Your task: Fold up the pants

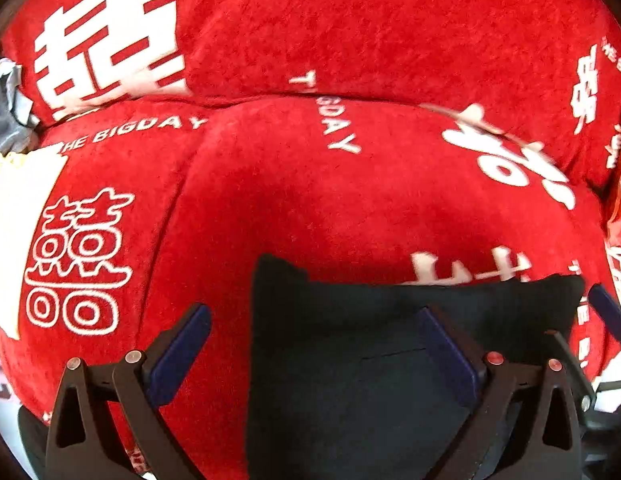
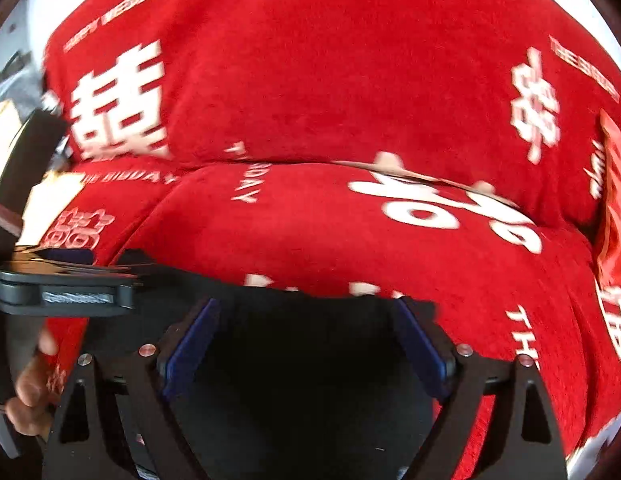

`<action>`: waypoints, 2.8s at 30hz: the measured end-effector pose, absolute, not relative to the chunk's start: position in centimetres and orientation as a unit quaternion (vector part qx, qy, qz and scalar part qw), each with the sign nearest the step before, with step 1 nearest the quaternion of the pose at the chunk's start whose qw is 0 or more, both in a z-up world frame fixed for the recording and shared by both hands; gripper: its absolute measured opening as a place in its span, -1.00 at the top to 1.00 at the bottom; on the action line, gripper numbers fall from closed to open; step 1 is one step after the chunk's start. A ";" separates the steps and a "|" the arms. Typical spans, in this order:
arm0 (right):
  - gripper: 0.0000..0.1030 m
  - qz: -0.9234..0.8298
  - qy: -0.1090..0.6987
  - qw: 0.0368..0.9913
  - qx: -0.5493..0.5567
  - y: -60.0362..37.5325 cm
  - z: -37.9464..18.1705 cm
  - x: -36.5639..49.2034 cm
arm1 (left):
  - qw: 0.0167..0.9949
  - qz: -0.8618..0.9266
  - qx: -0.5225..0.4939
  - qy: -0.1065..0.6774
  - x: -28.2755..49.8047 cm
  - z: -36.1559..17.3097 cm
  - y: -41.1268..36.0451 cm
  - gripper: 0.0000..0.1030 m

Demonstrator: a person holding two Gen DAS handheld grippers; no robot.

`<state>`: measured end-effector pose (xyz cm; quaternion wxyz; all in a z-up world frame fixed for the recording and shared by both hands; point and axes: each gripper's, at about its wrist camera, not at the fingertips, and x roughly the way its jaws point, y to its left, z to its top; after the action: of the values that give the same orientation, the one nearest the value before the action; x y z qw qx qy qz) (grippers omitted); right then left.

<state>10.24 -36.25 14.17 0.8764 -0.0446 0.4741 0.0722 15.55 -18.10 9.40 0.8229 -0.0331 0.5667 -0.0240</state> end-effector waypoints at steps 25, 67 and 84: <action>-0.87 0.007 0.545 0.831 -0.110 -35.6 9.6 -4.1 | 0.822 -0.080 -0.008 0.563 4.4 7.6 -13.9 -1.00; -0.98 -0.068 0.529 0.846 0.009 -40.0 11.6 8.0 | 0.816 -0.087 -0.005 0.571 5.2 7.6 -13.4 -1.00; -0.99 0.024 0.485 0.873 -0.040 -37.2 13.1 -0.8 | 0.816 -0.098 -0.035 0.569 5.5 8.7 -11.0 -1.00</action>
<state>-0.80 -37.24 13.12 0.8732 -0.0401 0.4852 0.0240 5.48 -10.98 8.65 0.8161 -0.0348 0.5686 -0.0977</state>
